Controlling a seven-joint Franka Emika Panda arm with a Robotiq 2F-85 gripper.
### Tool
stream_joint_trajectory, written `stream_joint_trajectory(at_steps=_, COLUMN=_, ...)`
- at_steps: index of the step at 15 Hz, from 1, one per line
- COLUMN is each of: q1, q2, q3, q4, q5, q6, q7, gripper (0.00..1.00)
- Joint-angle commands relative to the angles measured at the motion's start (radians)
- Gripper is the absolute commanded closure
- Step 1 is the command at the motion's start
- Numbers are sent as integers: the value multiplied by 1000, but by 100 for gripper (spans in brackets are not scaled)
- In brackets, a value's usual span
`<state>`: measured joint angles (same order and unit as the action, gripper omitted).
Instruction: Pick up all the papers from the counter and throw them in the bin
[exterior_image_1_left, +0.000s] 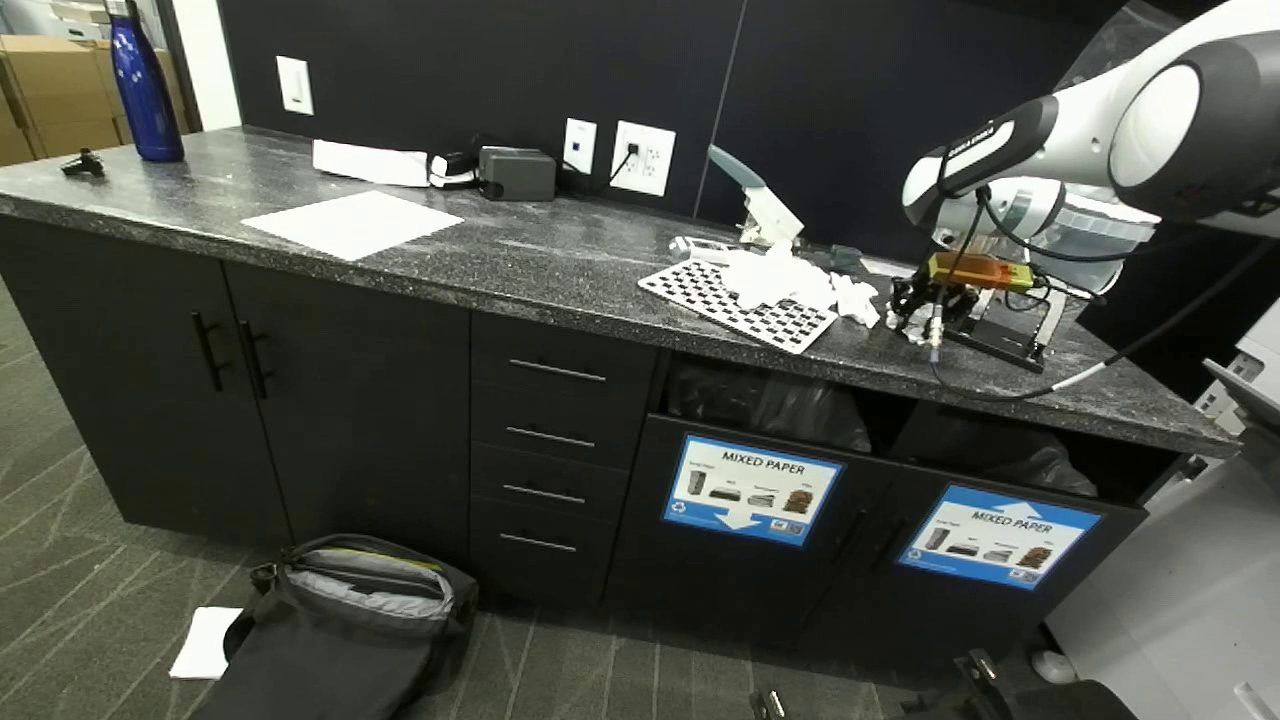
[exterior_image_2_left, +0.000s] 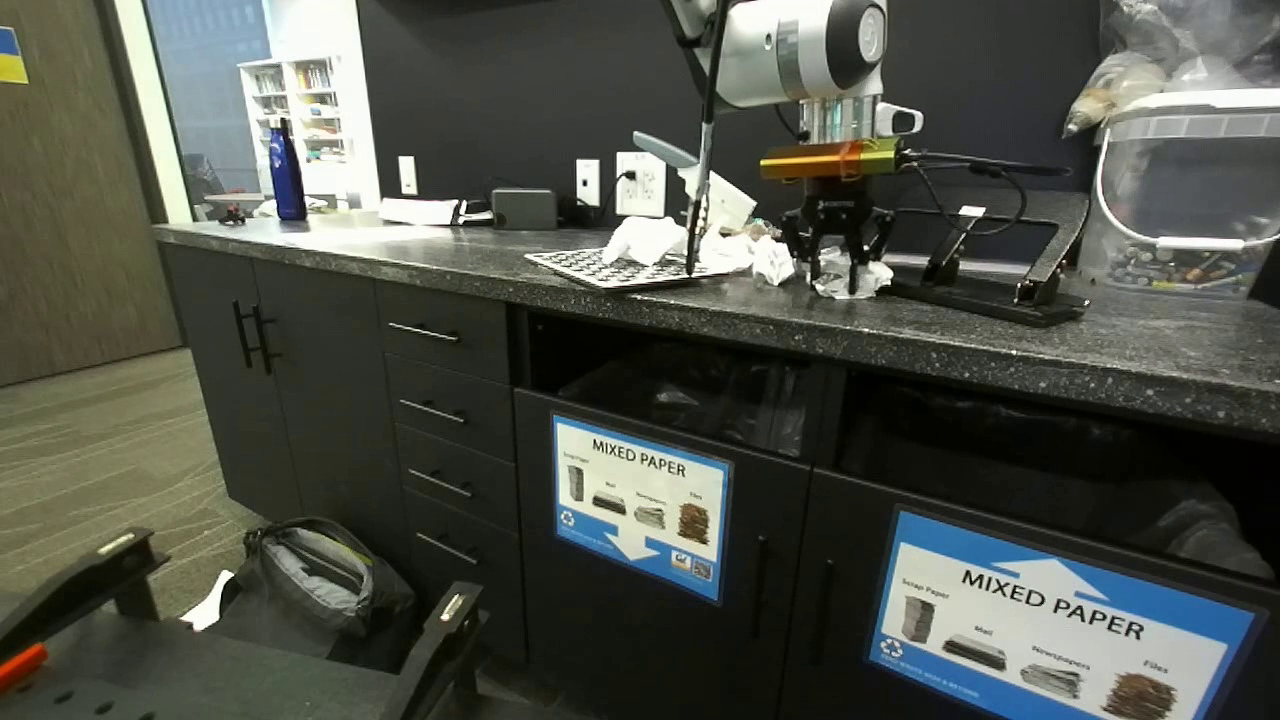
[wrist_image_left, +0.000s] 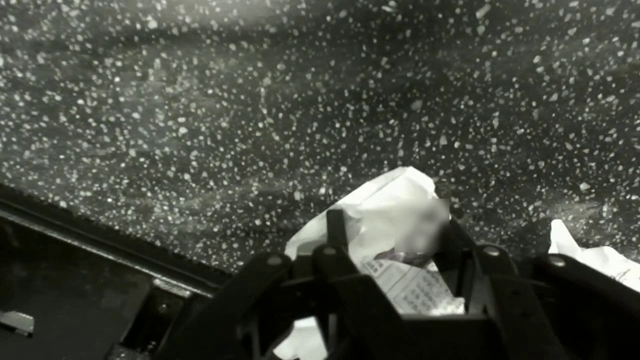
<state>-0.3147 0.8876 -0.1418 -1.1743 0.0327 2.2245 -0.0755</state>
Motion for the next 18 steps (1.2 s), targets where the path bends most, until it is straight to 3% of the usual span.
stream_joint_trajectory(at_steps=1, q1=-10, q2=30, q3=5, q4=51, q5=-9, q6=-13, q7=-15, gripper=85)
stream_joint_trajectory(at_steps=2, q1=-9, q2=29, q3=2, q4=47, q5=-12, q6=-21, q7=-12, gripper=93)
stream_joint_trajectory(at_steps=6, q1=8, q2=-13, q3=-18, q4=-15, q5=-32, q6=-135, q7=1, gripper=91)
stream_joint_trajectory(at_steps=8, q1=10, q2=-57, q3=-13, q4=-61, q5=-37, q6=-225, q7=-19, gripper=96)
stream_joint_trajectory(at_steps=14, q1=32, q2=-247, q3=18, q4=-323, q5=-46, q6=-437, q7=-129, gripper=93)
stream_joint_trajectory(at_steps=18, q1=65, q2=-346, q3=48, q4=-529, q5=-44, q6=-480, q7=-196, gripper=93)
